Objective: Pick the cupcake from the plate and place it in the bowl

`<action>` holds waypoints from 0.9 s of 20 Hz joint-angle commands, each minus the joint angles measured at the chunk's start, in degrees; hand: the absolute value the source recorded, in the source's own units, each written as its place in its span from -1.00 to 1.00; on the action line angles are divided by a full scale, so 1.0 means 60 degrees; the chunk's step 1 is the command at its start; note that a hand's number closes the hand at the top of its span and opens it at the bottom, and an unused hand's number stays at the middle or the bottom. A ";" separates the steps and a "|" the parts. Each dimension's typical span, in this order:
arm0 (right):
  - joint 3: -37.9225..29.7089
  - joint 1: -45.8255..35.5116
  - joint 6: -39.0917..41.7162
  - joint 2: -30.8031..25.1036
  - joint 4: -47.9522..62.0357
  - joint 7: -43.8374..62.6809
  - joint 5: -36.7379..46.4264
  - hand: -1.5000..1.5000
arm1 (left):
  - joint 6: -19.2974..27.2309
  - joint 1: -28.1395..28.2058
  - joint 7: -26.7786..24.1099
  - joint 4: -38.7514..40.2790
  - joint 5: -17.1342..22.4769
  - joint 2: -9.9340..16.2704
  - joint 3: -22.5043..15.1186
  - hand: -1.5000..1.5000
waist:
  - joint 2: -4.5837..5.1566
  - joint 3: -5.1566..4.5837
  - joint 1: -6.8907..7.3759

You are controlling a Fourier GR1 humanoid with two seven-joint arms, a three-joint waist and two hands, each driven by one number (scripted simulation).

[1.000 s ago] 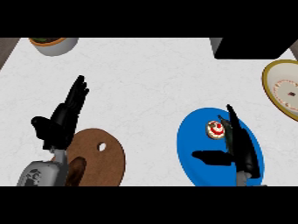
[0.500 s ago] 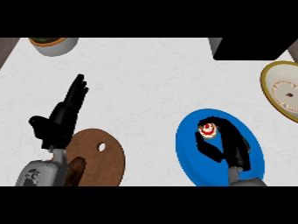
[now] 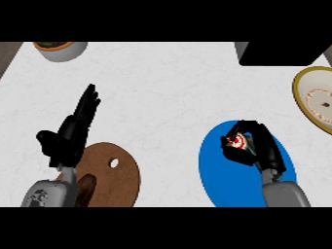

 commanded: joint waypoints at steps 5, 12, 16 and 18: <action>-0.0962 -0.0915 0.0138 -0.0286 -0.0245 -0.1632 -0.1008 1.00 | -0.0081 0.0008 -0.0196 0.0137 -0.0031 -0.0026 0.0057 0.00 | 0.0018 0.0024 -0.0021; -0.0360 0.0062 -0.1051 -0.0214 -0.3451 -0.1297 0.0283 1.00 | -0.0157 0.0112 -0.0292 0.0297 0.0135 0.0046 0.0296 0.00 | -0.0016 0.0010 -0.0161; -0.0323 -0.0492 -0.0714 -0.0683 -0.5019 0.0793 0.1392 1.00 | 0.0252 0.0080 -0.0551 0.0429 -0.0351 -0.0300 -0.0050 0.00 | -0.0012 0.0008 -0.0141; -0.0620 -0.0708 -0.0407 -0.0964 -0.5358 0.1373 0.1590 1.00 | -0.0320 -0.0132 0.0221 -0.0204 0.0225 0.0215 0.0348 0.00 | -0.0005 0.0015 -0.0067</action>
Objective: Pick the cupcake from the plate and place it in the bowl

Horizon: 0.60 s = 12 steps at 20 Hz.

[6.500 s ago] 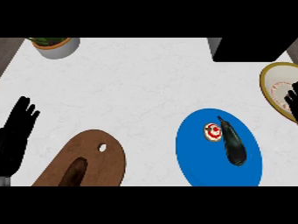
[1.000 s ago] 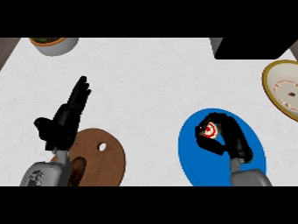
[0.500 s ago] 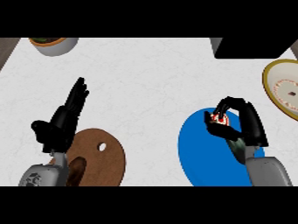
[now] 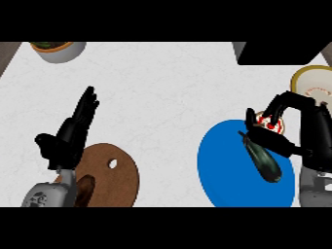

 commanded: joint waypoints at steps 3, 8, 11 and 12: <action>-0.0046 -0.1800 0.0964 -0.0454 -0.1120 0.3302 0.1486 1.00 | -0.0017 -0.0303 0.0473 -0.0271 -0.0042 0.0034 -0.0043 0.00 | 0.0014 -0.0001 0.0114; -0.1314 -0.2979 0.1412 -0.1069 -0.0160 0.3283 0.0880 1.00 | 0.0104 -0.0319 0.0120 0.0213 -0.0223 -0.0225 -0.0162 0.00 | 0.0042 0.0008 0.0115; -0.1911 -0.3721 0.2091 -0.1458 -0.0478 0.4370 0.0527 1.00 | -0.0472 0.0348 -0.0083 -0.0311 0.0240 0.0194 0.0109 0.00 | 0.0025 0.0007 0.0125; -0.2300 -0.3817 0.1503 -0.1616 0.0929 0.3345 0.0562 1.00 | -0.0030 -0.0319 0.0247 -0.0052 -0.0088 -0.0009 0.0052 0.00 | 0.0052 0.0011 0.0140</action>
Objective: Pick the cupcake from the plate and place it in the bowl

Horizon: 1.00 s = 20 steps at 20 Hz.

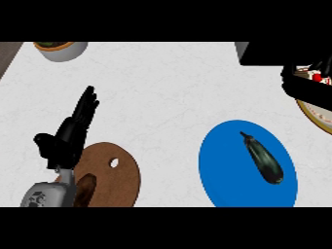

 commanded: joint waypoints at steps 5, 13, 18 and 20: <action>-0.0831 -0.2093 0.0233 -0.0696 0.2276 0.0503 -0.0035 1.00 | -0.0102 -0.0350 0.0122 0.0321 0.0118 0.0038 0.0232 0.00 | 0.0018 0.0004 0.0038; -0.1044 -0.1542 0.0017 -0.2449 0.5042 -0.1351 0.1385 1.00 | 0.0139 -0.0848 -0.0034 0.0687 -0.0184 -0.0178 0.0069 0.00 | 0.0096 0.0008 0.0081; -0.1704 -0.1518 -0.1066 -0.2781 0.7077 -0.2697 0.1425 1.00 | -0.0005 -0.0493 0.0022 0.0411 -0.0158 -0.0130 -0.0015 0.00 | 0.0043 0.0012 0.0063; -0.2085 -0.1608 -0.1761 -0.3005 0.8592 -0.3743 0.1351 1.00 | -0.0081 -0.0190 -0.0216 0.0368 -0.0082 -0.0047 0.0074 0.00 | 0.0087 0.0018 0.0163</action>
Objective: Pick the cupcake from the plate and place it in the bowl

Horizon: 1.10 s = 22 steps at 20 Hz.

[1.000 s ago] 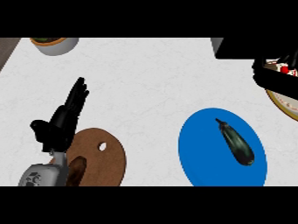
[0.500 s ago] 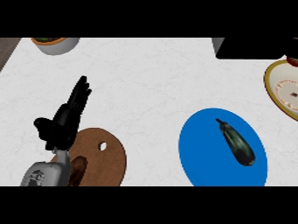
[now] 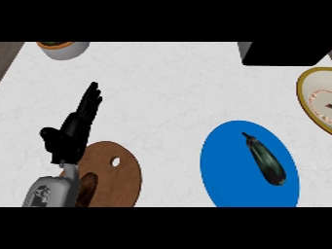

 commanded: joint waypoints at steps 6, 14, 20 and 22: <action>-0.0846 -0.0467 -0.1919 -0.0705 0.4529 -0.2759 0.0127 1.00 | 0.0037 0.0118 -0.0312 0.0178 -0.0127 -0.0240 -0.0203 0.00 | 0.0036 0.0010 0.0062; -0.1824 -0.0850 -0.1403 -0.1019 0.7177 -0.3907 -0.0825 1.00 | 0.0256 -0.0087 -0.0191 0.0052 -0.0207 -0.0357 -0.0173 0.00 | 0.0072 0.0023 0.0126; -0.2287 -0.0777 0.0104 -0.1404 0.8186 -0.5957 -0.1581 -1.00 | -0.0027 -0.0239 0.0098 -0.0069 -0.0011 -0.0132 -0.0045 0.00 | 0.0084 0.0031 0.0151; -0.2649 -0.0817 0.0152 -0.1502 0.8101 -0.6615 -0.1998 -1.00 | 0.0004 -0.0184 0.0218 -0.0231 0.0031 -0.0220 -0.0094 0.00 | 0.0063 0.0031 0.0124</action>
